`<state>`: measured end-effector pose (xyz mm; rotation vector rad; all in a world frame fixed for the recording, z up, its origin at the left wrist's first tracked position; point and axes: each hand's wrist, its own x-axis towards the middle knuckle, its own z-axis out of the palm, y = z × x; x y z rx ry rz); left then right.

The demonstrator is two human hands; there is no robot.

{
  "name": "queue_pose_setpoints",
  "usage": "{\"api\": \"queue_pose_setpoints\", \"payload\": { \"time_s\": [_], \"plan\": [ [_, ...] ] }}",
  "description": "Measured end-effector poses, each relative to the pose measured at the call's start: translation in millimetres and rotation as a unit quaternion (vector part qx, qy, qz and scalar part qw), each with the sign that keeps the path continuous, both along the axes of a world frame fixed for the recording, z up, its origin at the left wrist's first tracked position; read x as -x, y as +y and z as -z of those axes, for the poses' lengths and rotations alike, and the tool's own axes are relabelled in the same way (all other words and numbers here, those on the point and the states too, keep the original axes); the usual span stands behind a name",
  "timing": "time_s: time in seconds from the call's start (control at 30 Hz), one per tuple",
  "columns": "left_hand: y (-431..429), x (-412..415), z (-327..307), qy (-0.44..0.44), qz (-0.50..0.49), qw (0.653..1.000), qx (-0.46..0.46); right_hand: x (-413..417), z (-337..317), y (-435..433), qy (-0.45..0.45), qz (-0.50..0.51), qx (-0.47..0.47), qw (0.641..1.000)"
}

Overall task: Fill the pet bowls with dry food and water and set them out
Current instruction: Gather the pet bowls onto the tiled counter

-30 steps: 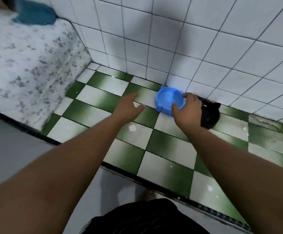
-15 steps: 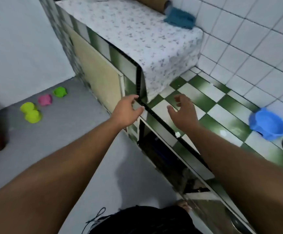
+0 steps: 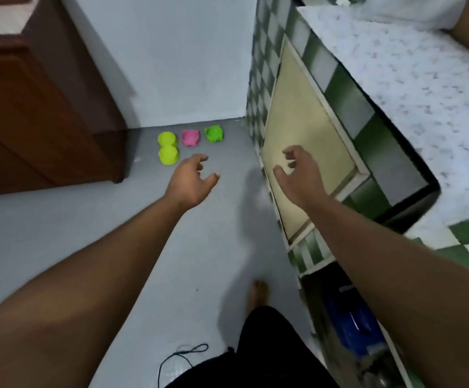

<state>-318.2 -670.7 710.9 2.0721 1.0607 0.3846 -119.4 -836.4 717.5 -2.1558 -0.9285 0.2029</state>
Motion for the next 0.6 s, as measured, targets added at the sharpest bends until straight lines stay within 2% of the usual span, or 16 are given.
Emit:
{"api": "queue_pose_setpoints", "payload": {
  "time_s": [0.2, 0.33, 0.6],
  "plan": [
    [99, -35, 11, 0.014, -0.088, 0.996, -0.001, -64, 16, 131, 0.017, -0.048, 0.002, 0.999],
    [160, -74, 11, 0.019, -0.136, 0.991, 0.002, -115, 23, 208, 0.062, -0.089, -0.006, 0.994],
    [276, -136, 27, 0.029, -0.191, 0.980, 0.042, -193, 31, 336, 0.167, -0.059, 0.006, 0.984]
  ]
}}
